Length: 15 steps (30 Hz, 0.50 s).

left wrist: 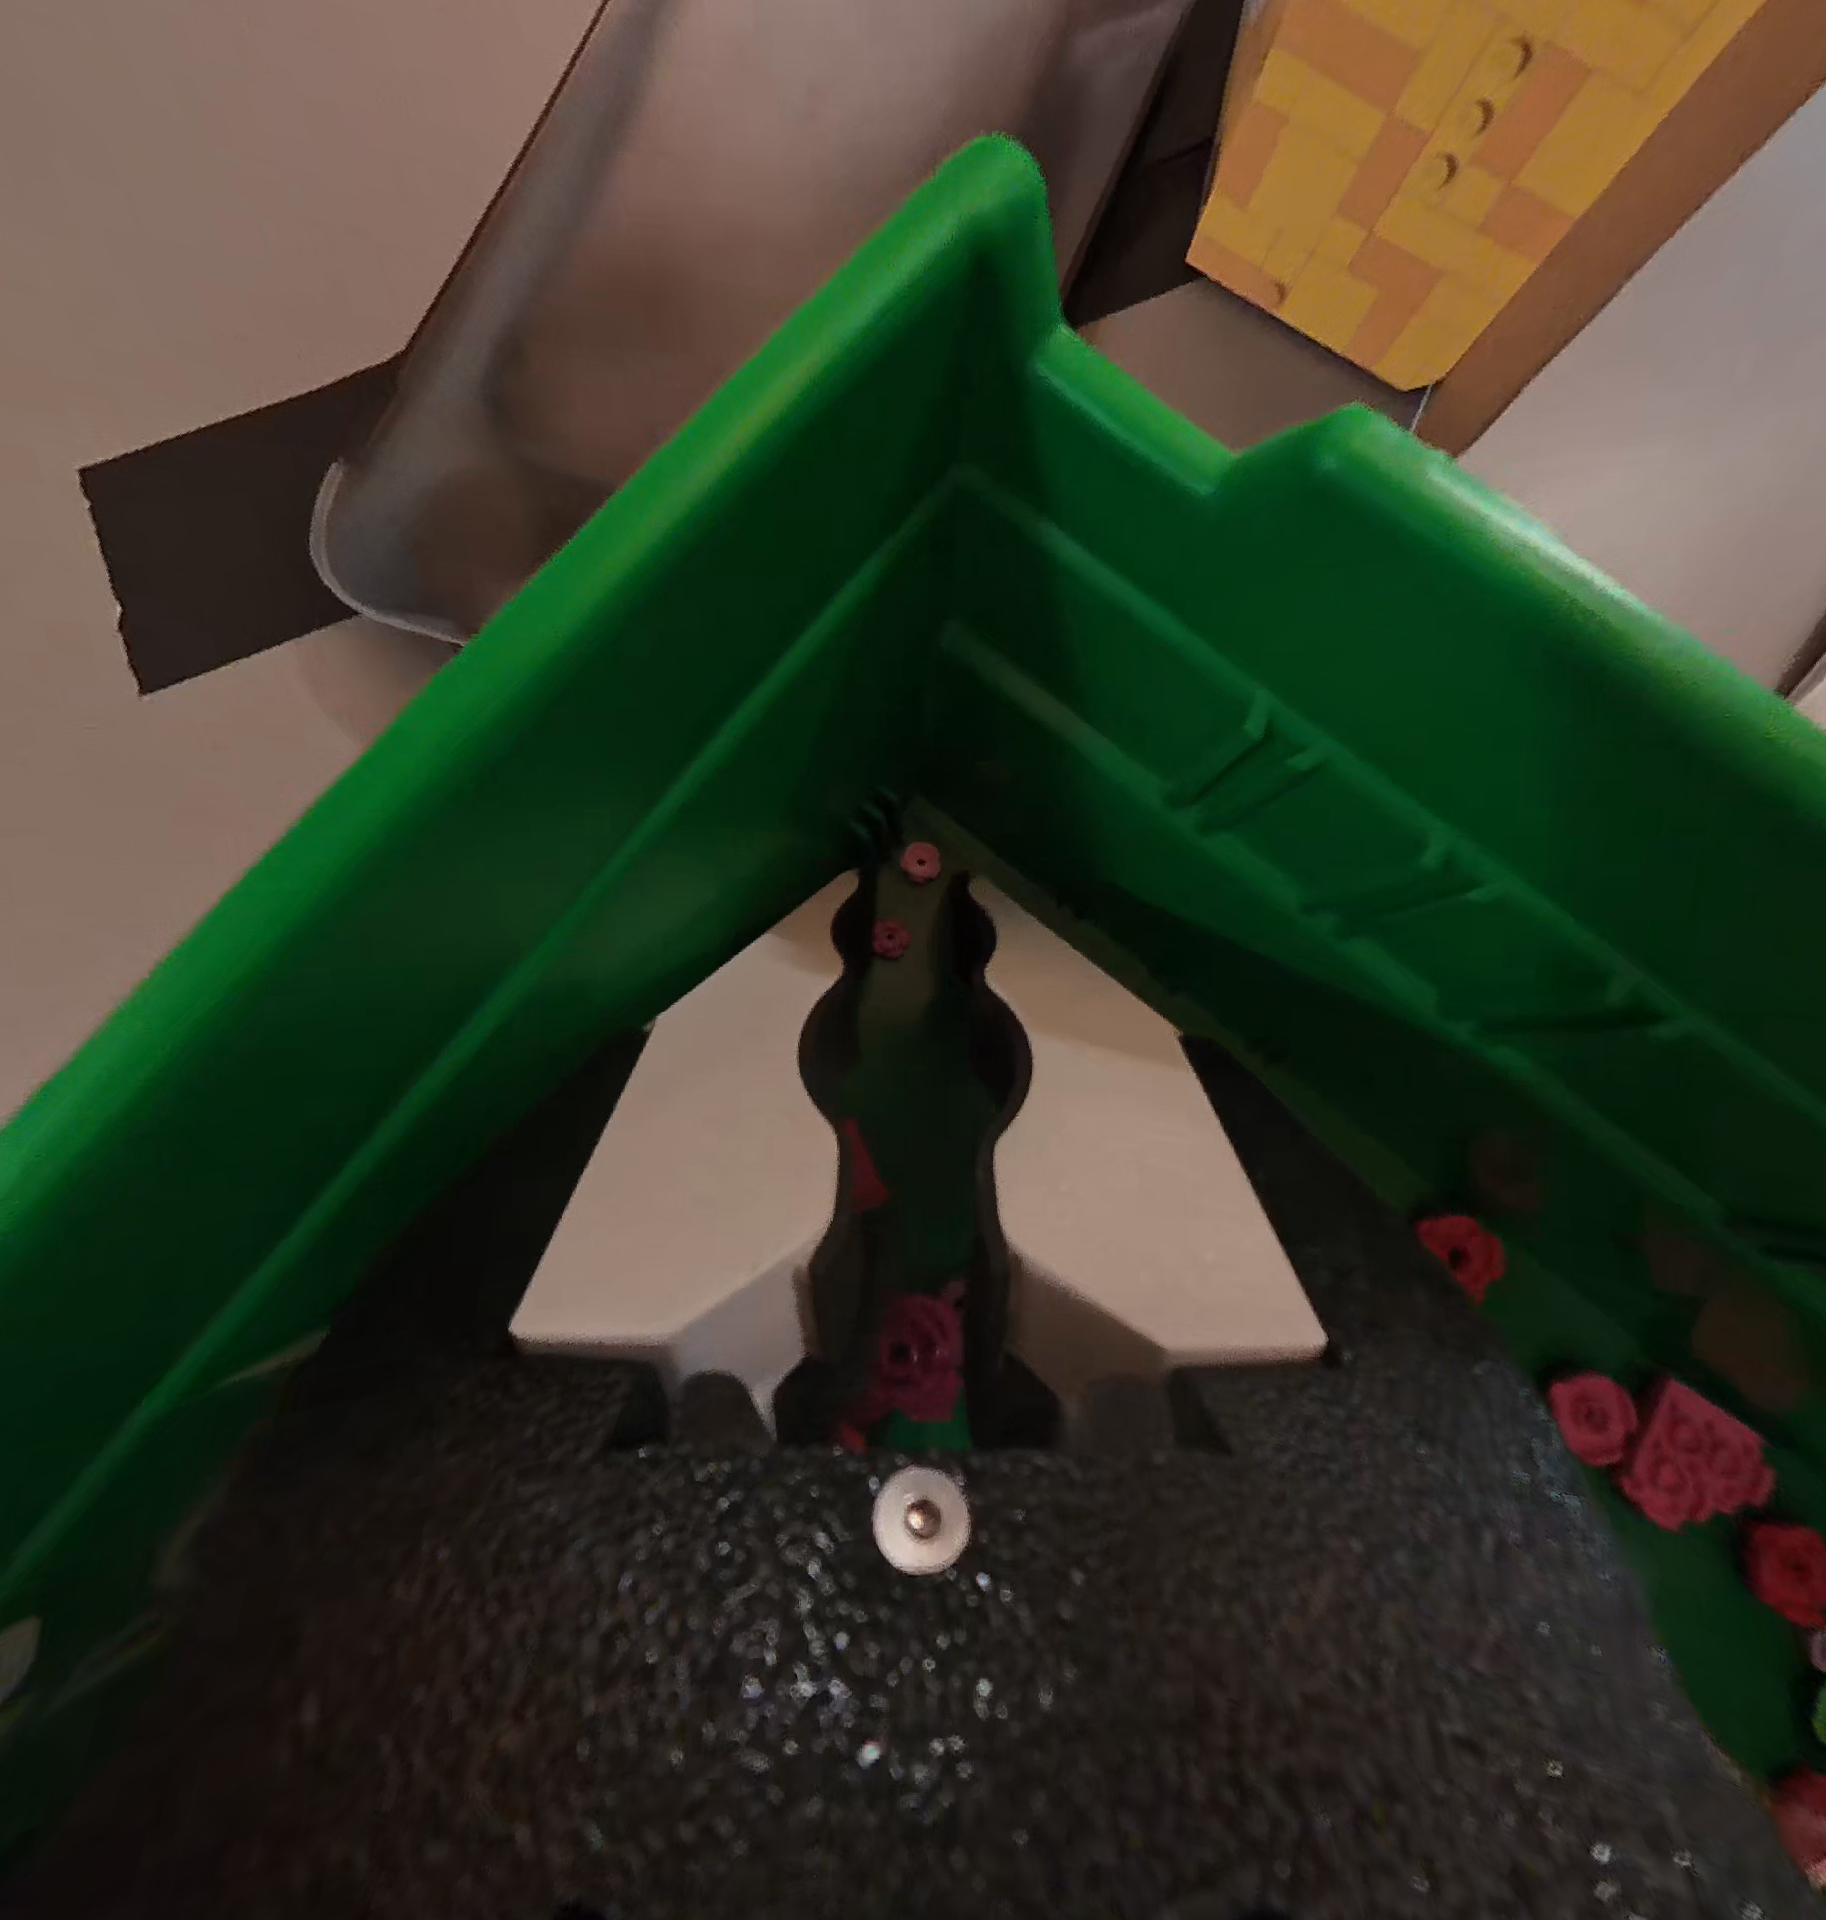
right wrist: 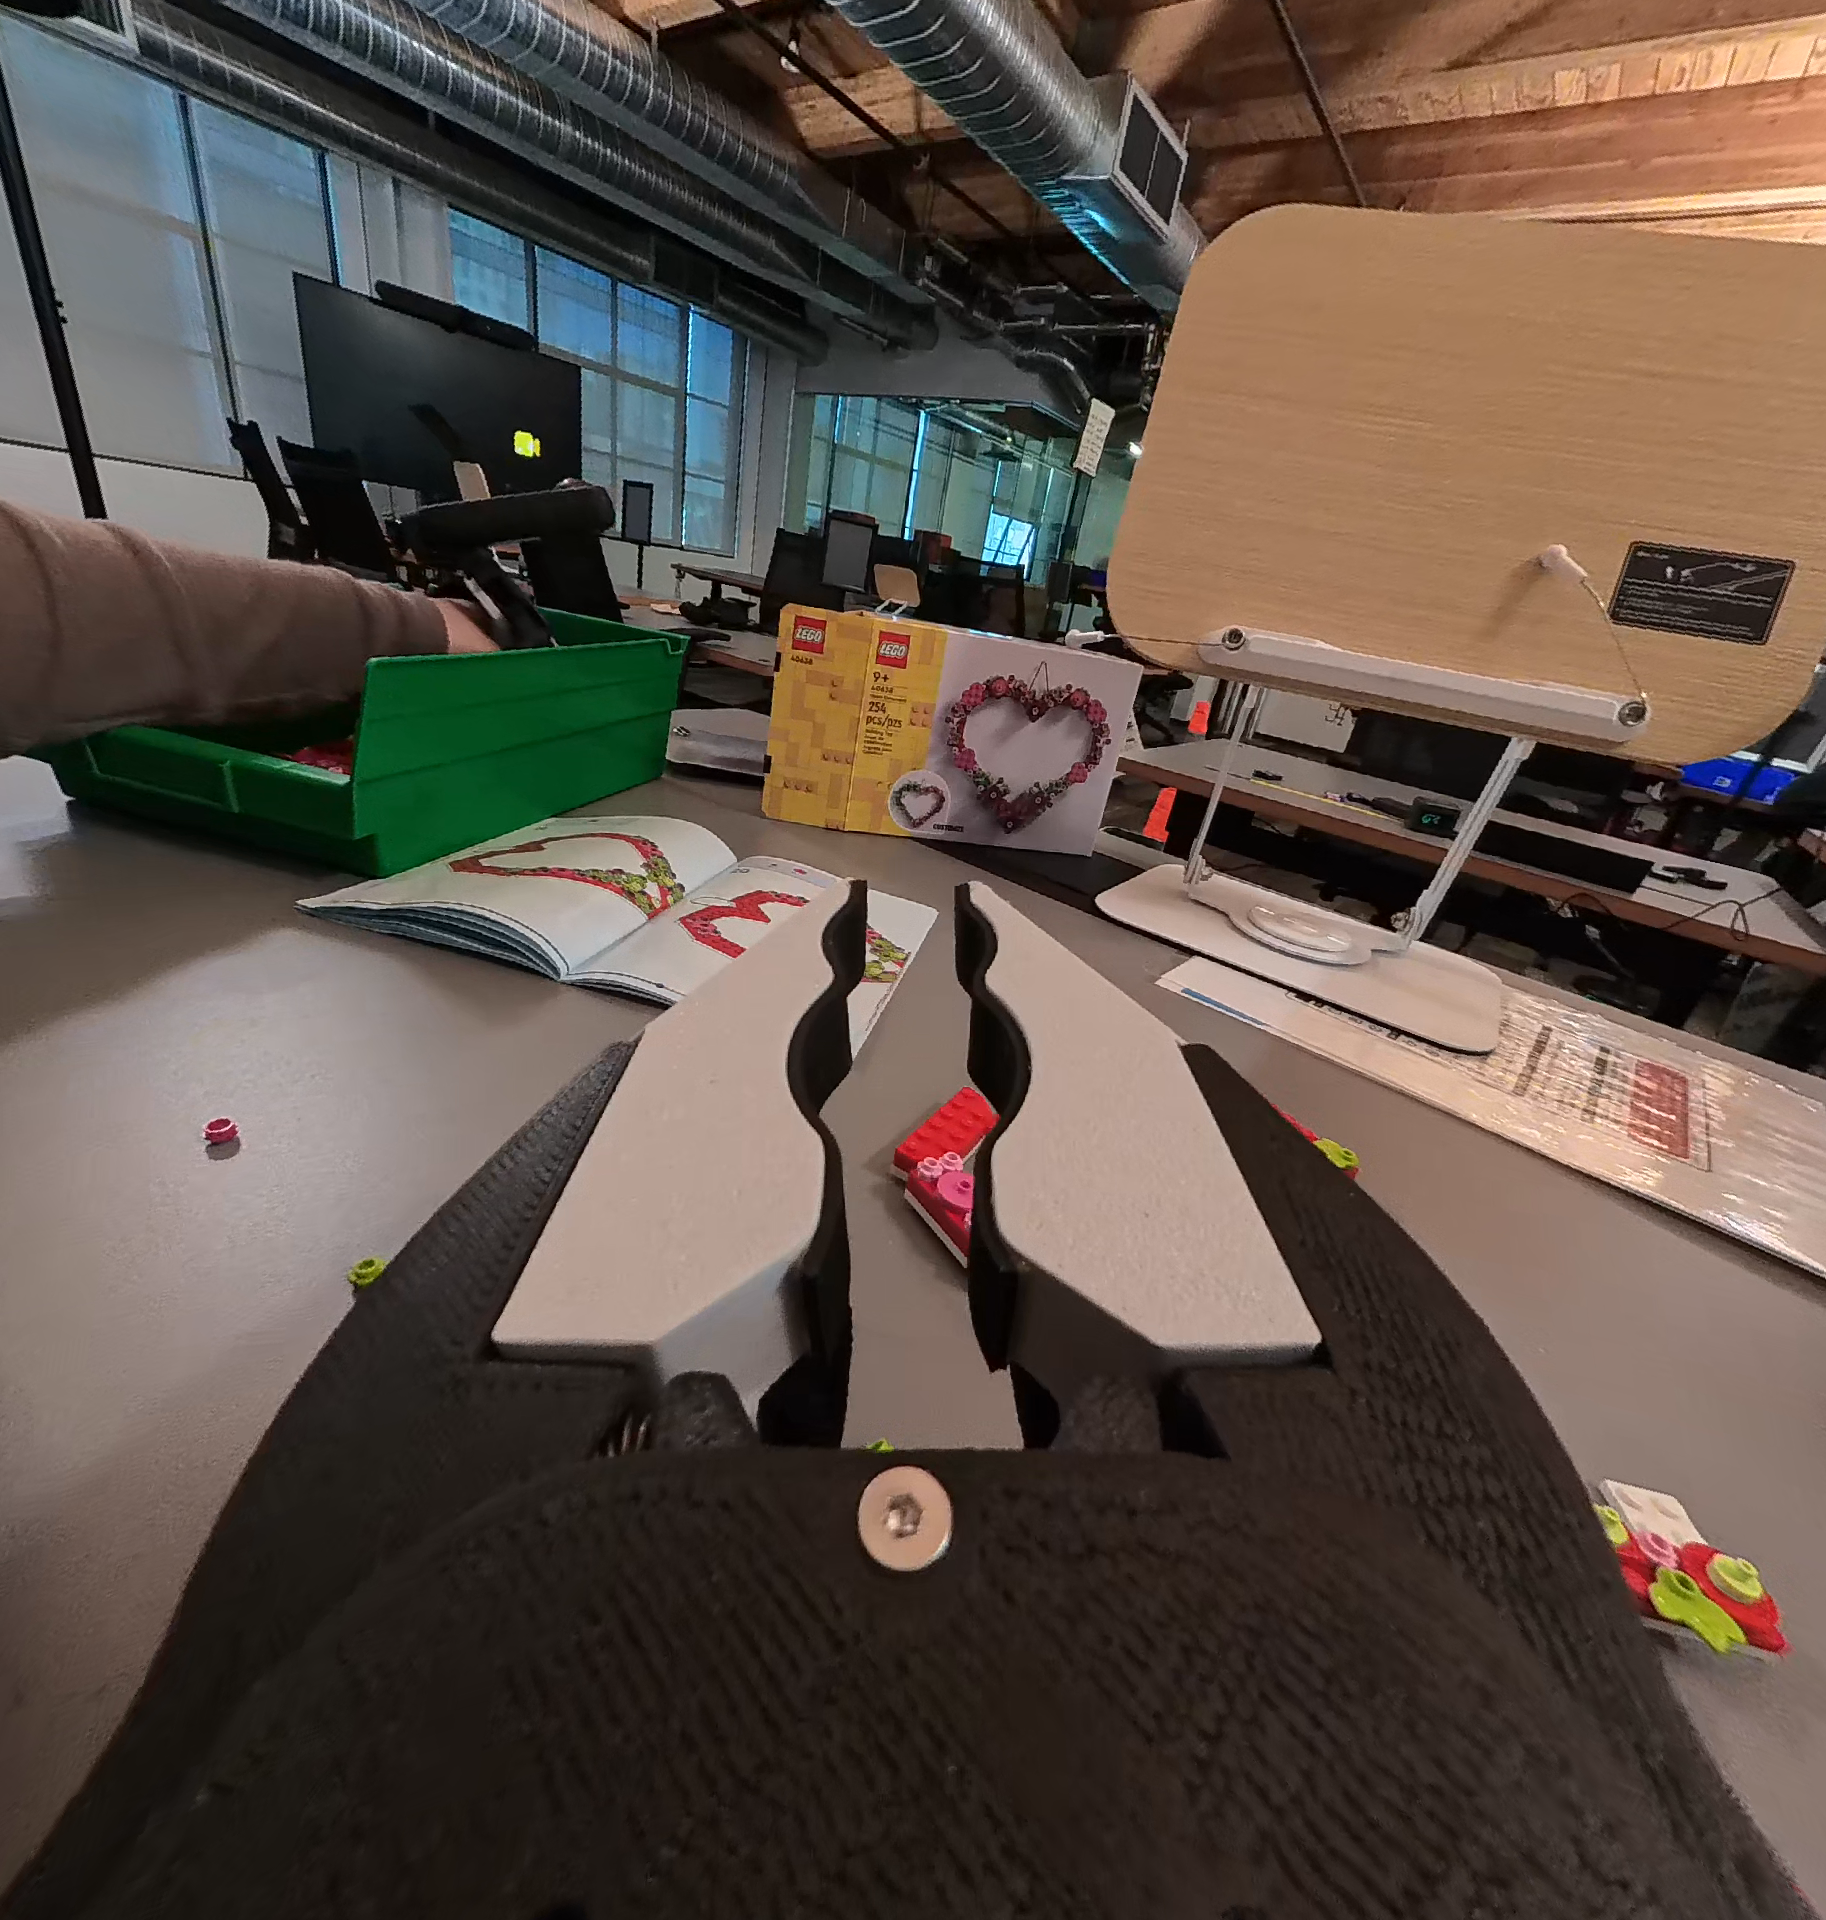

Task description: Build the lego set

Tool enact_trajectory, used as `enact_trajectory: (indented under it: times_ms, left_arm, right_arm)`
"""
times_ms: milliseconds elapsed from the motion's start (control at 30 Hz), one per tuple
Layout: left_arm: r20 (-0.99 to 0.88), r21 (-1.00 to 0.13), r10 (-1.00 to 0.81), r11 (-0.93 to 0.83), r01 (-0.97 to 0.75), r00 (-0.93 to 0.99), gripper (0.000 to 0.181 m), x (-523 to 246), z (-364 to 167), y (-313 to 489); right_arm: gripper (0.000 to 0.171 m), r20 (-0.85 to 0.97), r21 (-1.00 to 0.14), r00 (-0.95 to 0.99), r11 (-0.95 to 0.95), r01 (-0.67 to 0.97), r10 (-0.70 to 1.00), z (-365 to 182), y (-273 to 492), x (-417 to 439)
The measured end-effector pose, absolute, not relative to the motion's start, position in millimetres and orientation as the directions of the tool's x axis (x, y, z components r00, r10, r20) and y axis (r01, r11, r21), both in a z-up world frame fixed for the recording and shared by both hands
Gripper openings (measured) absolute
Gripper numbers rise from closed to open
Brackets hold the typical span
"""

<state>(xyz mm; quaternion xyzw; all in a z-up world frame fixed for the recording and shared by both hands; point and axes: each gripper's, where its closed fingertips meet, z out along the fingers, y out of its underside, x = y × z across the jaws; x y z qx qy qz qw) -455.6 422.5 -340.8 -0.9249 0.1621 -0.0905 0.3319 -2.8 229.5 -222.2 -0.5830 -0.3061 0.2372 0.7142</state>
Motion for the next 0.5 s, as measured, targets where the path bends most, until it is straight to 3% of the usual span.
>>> enact_trajectory:
  times_ms: [200, 500]
  left_arm:
    - [0.077, -0.668, -0.333, -0.717, -0.199, 0.94, 0.013, -454.7, -340.3, 423.0]
    - [-0.047, -0.667, -0.392, -0.673, -0.321, 0.919, 0.014, -453.3, -341.1, 422.9]
  right_arm:
    - [0.015, 0.165, -0.978, 0.696, 0.21, 0.022, 0.699, -222.5, 228.8, -4.3]
    - [0.015, 0.167, -0.978, 0.693, 0.209, 0.024, 0.701, -223.1, 228.6, -5.3]
